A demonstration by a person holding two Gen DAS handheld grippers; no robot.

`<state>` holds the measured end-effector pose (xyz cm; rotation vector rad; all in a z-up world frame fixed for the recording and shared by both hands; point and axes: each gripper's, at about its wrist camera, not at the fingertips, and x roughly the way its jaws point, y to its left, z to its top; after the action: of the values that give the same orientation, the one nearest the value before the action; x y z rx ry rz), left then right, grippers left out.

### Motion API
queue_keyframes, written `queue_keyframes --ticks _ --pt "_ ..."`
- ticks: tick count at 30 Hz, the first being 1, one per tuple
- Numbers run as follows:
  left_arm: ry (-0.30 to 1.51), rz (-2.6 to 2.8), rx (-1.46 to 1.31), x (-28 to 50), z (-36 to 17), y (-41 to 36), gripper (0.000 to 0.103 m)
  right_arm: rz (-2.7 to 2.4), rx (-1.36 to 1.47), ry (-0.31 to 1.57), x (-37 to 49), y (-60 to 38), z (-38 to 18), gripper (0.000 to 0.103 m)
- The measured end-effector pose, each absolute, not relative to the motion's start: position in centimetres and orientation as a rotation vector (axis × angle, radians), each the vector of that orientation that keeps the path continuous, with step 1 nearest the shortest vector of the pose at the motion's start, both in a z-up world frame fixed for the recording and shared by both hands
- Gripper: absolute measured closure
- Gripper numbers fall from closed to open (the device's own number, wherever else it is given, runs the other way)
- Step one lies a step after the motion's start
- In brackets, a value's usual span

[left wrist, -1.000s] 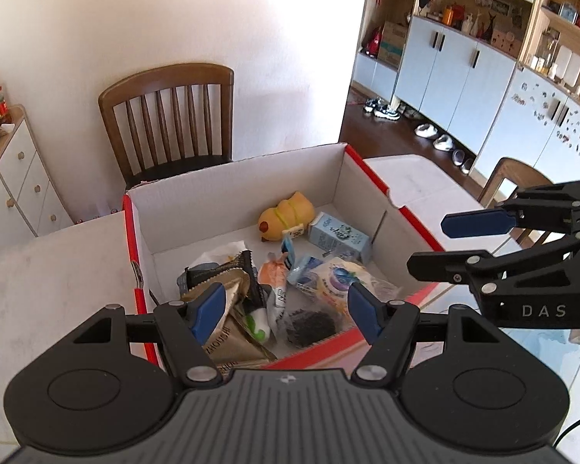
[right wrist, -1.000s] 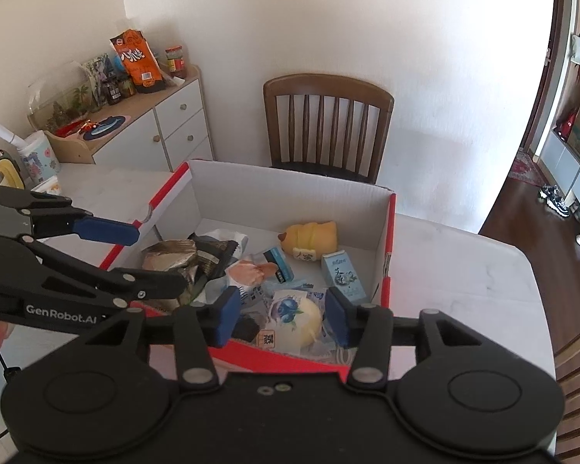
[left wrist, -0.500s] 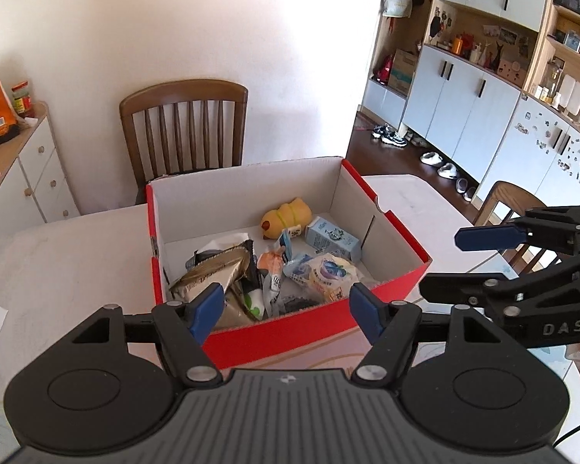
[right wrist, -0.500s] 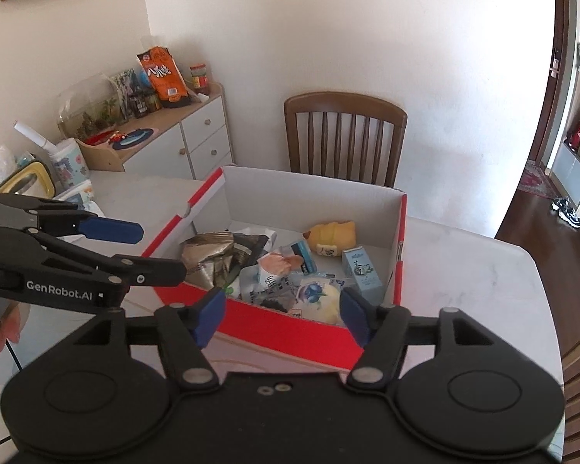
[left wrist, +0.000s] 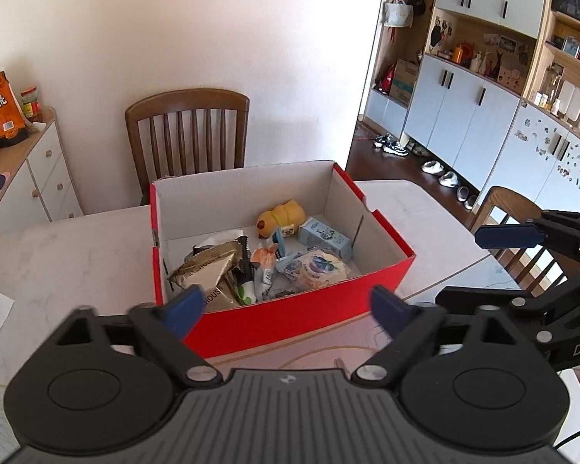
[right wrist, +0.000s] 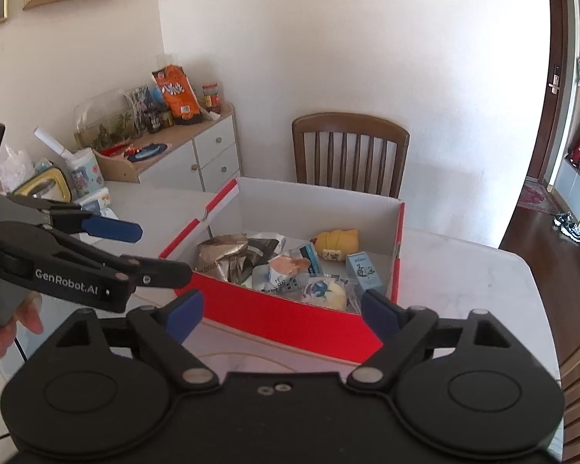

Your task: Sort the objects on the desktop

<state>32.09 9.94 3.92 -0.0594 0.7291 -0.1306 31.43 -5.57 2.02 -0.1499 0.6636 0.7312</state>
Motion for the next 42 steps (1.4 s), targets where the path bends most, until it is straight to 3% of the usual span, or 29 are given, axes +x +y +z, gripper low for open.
queue_keyframes --ticks 42 --pt "0.727 -0.065 -0.005 28.5 3.6 8.0 0.0 0.699 -0.104 0.695 30.2 -7.4 1.3 0.01"
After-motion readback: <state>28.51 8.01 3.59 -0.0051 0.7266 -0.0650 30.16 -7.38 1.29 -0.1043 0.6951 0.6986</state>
